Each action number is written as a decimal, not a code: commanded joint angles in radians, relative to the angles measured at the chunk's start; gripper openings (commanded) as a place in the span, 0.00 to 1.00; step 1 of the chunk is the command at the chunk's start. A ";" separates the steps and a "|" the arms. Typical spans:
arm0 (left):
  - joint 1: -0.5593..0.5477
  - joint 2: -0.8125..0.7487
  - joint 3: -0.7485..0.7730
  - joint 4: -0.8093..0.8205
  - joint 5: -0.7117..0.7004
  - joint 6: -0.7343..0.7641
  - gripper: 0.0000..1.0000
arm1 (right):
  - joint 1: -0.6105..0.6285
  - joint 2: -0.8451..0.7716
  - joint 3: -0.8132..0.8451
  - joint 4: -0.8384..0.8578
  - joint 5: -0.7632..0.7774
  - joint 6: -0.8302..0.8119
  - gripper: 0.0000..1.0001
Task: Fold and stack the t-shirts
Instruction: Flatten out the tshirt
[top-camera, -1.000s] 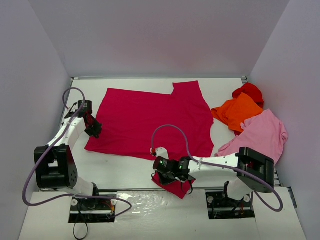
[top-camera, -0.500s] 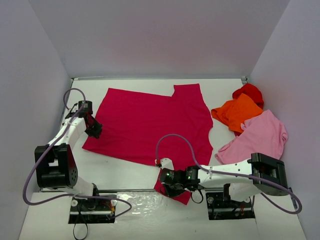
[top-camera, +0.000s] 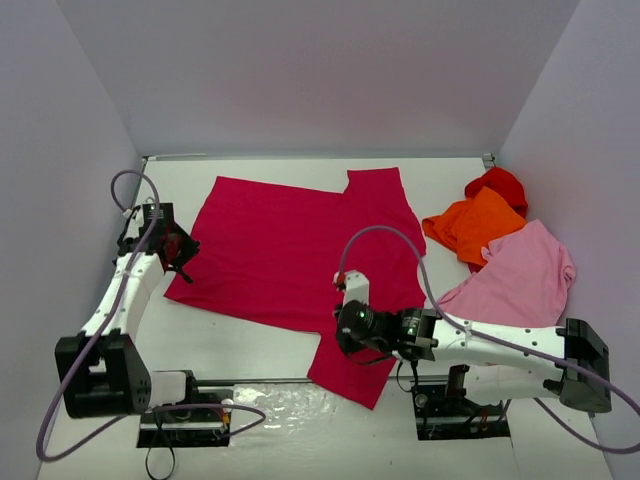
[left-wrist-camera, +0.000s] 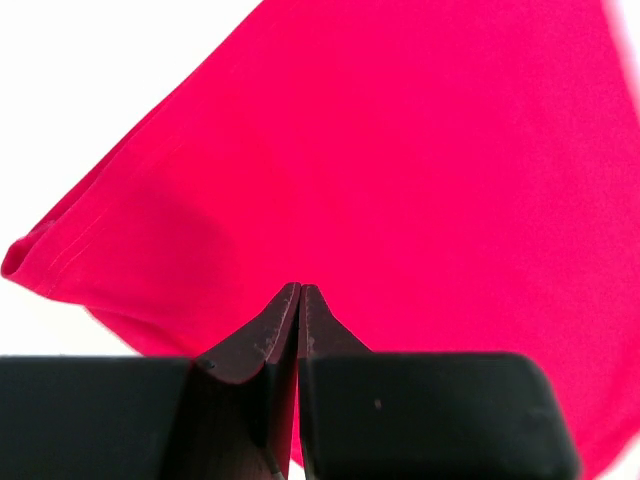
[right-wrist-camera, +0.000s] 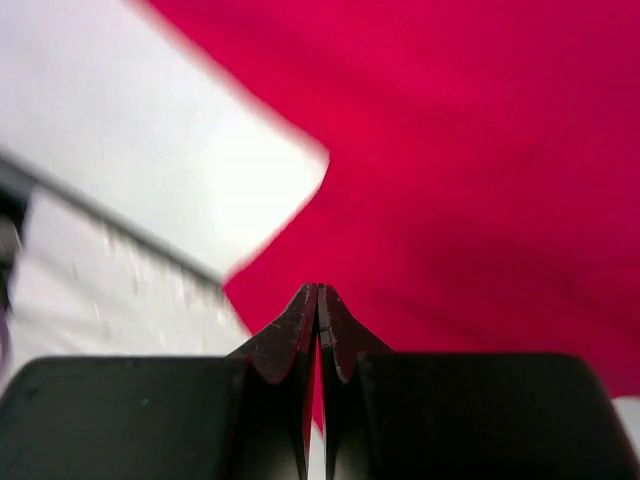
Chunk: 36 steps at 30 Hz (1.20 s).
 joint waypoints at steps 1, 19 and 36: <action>-0.028 -0.109 0.055 0.190 0.078 0.044 0.00 | -0.253 0.044 0.150 0.001 0.125 -0.188 0.00; -0.251 0.485 0.542 0.082 0.200 0.165 0.00 | -0.607 0.903 0.894 -0.049 0.044 -0.400 0.00; -0.273 0.779 0.664 0.104 0.286 0.135 0.00 | -0.625 1.088 0.987 -0.064 0.050 -0.406 0.00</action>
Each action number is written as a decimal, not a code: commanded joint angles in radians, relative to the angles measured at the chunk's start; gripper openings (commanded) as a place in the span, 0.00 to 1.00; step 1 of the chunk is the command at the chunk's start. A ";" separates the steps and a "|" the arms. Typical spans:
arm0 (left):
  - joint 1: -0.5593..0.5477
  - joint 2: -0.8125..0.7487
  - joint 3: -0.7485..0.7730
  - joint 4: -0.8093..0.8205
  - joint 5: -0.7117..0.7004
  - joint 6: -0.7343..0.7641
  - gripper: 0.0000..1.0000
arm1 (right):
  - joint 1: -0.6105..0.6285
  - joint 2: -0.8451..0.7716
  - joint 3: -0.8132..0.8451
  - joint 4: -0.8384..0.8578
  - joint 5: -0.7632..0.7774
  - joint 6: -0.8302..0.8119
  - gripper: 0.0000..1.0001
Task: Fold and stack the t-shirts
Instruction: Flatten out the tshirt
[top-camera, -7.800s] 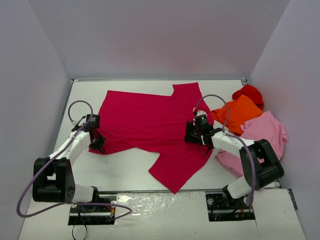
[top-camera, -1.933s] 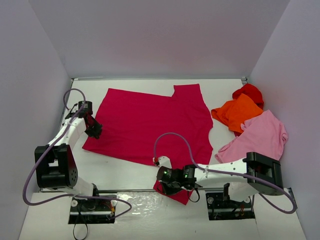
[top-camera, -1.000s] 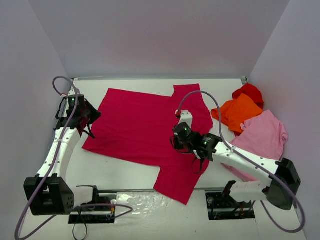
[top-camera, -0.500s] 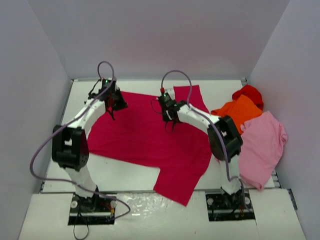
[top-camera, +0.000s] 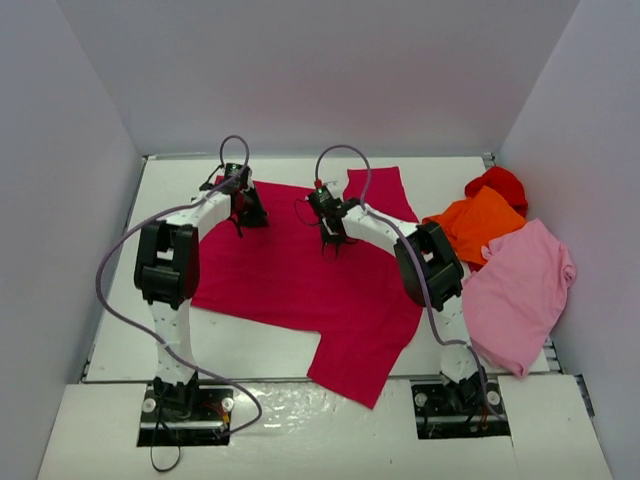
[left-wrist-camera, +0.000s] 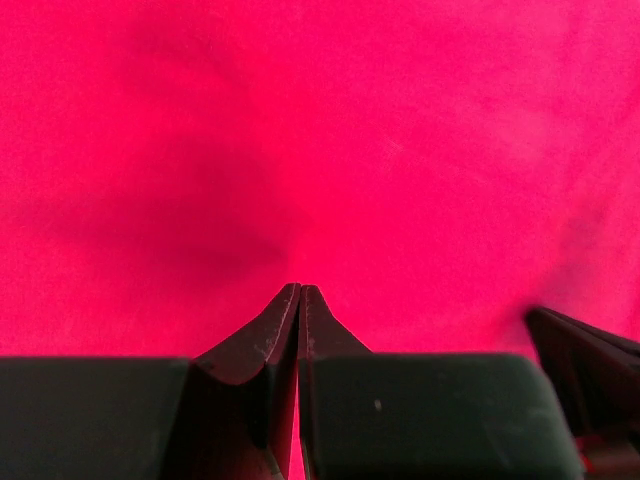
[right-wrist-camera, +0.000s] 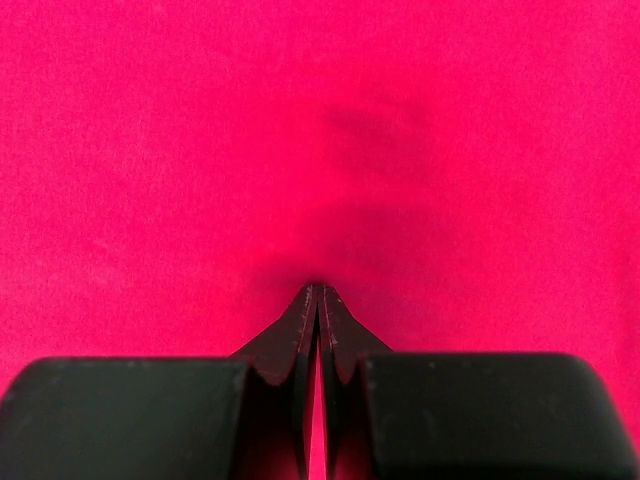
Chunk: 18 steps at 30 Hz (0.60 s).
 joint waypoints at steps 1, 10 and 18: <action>-0.007 0.039 0.105 0.013 0.035 -0.017 0.00 | -0.018 0.021 0.049 -0.018 0.040 -0.018 0.00; 0.000 0.145 0.218 -0.052 -0.003 -0.025 0.00 | -0.036 0.106 0.117 -0.016 0.017 -0.050 0.00; 0.052 0.123 0.197 -0.042 -0.048 -0.017 0.00 | -0.038 0.190 0.224 -0.001 -0.043 -0.089 0.00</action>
